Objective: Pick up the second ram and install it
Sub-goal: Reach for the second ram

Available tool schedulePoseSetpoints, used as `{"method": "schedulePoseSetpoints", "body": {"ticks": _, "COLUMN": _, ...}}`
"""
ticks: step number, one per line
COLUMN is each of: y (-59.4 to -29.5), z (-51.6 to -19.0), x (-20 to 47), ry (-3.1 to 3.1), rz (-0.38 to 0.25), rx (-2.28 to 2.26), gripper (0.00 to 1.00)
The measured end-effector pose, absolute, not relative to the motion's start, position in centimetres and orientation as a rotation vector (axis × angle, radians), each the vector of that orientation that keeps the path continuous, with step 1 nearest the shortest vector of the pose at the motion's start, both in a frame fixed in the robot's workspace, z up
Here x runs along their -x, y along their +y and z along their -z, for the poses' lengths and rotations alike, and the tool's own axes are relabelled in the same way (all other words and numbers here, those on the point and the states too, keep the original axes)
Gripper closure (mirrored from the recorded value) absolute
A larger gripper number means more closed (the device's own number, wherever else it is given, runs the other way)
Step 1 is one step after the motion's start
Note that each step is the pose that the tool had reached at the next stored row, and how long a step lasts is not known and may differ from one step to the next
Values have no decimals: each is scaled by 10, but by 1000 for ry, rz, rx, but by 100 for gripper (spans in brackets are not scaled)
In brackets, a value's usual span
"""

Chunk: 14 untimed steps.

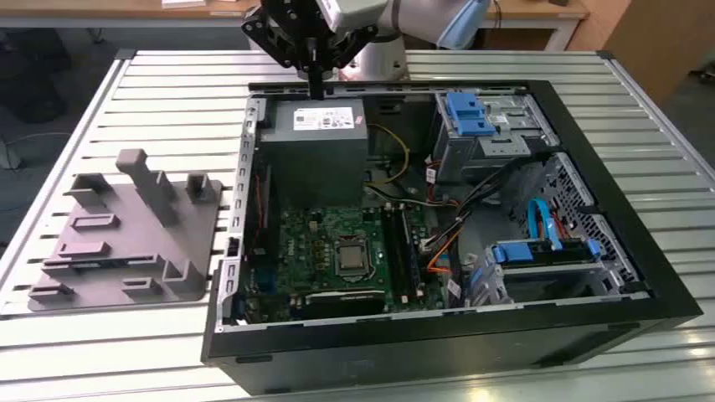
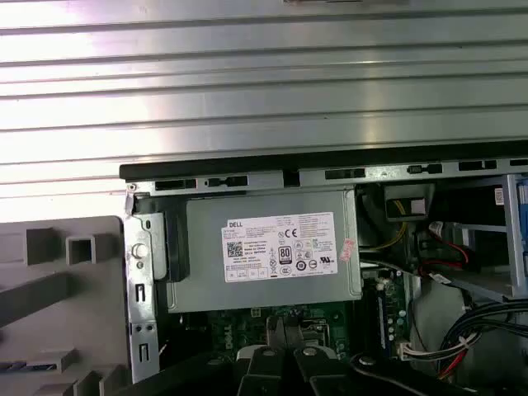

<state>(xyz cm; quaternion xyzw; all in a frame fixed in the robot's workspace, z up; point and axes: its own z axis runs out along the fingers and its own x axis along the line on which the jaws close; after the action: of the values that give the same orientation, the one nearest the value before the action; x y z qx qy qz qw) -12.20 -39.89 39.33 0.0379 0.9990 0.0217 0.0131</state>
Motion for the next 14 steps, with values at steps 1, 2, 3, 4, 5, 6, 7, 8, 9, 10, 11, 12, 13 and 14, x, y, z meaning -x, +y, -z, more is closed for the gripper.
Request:
{"method": "schedulePoseSetpoints", "body": {"ticks": 1, "y": -399, "z": -393, "x": 122, "ry": 3113, "rz": -68, "rx": -118, "gripper": 90}}
{"method": "schedulePoseSetpoints", "body": {"ticks": 2, "y": -399, "z": -393, "x": 122, "ry": 3113, "rz": -68, "rx": -118, "gripper": 90}}
{"method": "schedulePoseSetpoints", "body": {"ticks": 3, "y": -399, "z": -393, "x": 122, "ry": 3112, "rz": -68, "rx": -118, "gripper": 90}}
{"method": "schedulePoseSetpoints", "body": {"ticks": 4, "y": -399, "z": -393, "x": 122, "ry": 3113, "rz": -68, "rx": -118, "gripper": 90}}
{"method": "schedulePoseSetpoints", "body": {"ticks": 5, "y": -399, "z": -393, "x": 122, "ry": 3113, "rz": -68, "rx": -118, "gripper": 90}}
{"method": "schedulePoseSetpoints", "body": {"ticks": 6, "y": -399, "z": -393, "x": 122, "ry": 3112, "rz": -68, "rx": -118, "gripper": 90}}
{"method": "schedulePoseSetpoints", "body": {"ticks": 7, "y": -399, "z": -393, "x": 122, "ry": 3112, "rz": -68, "rx": -118, "gripper": 90}}
{"method": "schedulePoseSetpoints", "body": {"ticks": 8, "y": -399, "z": -393, "x": 122, "ry": 3113, "rz": -67, "rx": -118, "gripper": 90}}
{"method": "schedulePoseSetpoints", "body": {"ticks": 9, "y": -399, "z": -393, "x": 123, "ry": 3113, "rz": -68, "rx": -118, "gripper": 90}}
{"method": "schedulePoseSetpoints", "body": {"ticks": 10, "y": -399, "z": -393, "x": 124, "ry": 3112, "rz": -68, "rx": -118, "gripper": 90}}
{"method": "schedulePoseSetpoints", "body": {"ticks": 11, "y": -399, "z": -393, "x": 125, "ry": 3113, "rz": -68, "rx": -118, "gripper": 90}}
{"method": "schedulePoseSetpoints", "body": {"ticks": 12, "y": -399, "z": -393, "x": 127, "ry": 3113, "rz": -68, "rx": -118, "gripper": 90}}
{"method": "schedulePoseSetpoints", "body": {"ticks": 13, "y": -399, "z": -393, "x": 130, "ry": 3113, "rz": -68, "rx": -118, "gripper": 90}}
{"method": "schedulePoseSetpoints", "body": {"ticks": 14, "y": -399, "z": -393, "x": 132, "ry": 3113, "rz": -67, "rx": -118, "gripper": 90}}
